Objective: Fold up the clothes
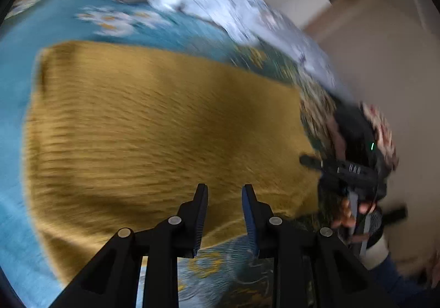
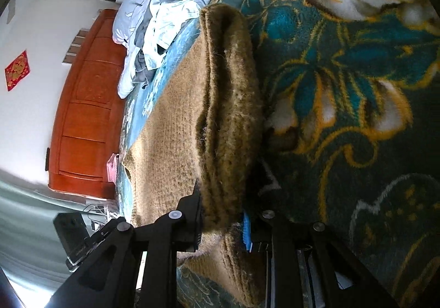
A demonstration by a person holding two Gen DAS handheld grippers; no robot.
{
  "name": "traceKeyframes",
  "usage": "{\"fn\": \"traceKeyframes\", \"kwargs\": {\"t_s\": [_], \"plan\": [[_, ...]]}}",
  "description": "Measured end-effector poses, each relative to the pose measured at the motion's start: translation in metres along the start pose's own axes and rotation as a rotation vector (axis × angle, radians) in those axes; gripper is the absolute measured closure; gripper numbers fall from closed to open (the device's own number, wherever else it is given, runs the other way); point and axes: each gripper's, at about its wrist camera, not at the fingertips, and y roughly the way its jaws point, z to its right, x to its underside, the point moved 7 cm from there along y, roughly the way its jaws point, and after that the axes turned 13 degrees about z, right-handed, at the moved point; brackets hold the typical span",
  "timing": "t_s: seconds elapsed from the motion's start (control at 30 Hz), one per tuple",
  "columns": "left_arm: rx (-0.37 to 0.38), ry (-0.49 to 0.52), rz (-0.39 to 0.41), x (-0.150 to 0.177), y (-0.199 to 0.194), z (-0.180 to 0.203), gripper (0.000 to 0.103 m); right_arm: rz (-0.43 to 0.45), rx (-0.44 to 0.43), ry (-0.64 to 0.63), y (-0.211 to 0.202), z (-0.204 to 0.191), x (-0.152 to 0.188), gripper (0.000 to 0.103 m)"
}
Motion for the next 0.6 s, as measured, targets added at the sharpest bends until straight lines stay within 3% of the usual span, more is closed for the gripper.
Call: {"fn": "traceKeyframes", "kwargs": {"t_s": [0.1, 0.27, 0.4, 0.6], "plan": [[-0.030, 0.007, -0.071, 0.012, 0.013, -0.006, 0.074, 0.007, 0.015, -0.022, -0.001, -0.004, 0.000, 0.079], [0.016, -0.060, -0.092, 0.023, 0.016, -0.020, 0.074, 0.001, 0.034, -0.009, 0.001, -0.004, 0.000, 0.079], [0.009, -0.033, -0.099, 0.022, 0.016, -0.017, 0.074, 0.000, 0.073, -0.017, 0.002, -0.009, -0.001, 0.079], [-0.033, -0.015, -0.017, 0.020, -0.016, -0.026, 0.072, 0.022, 0.128, -0.077, -0.002, -0.033, -0.006, 0.079]]}}
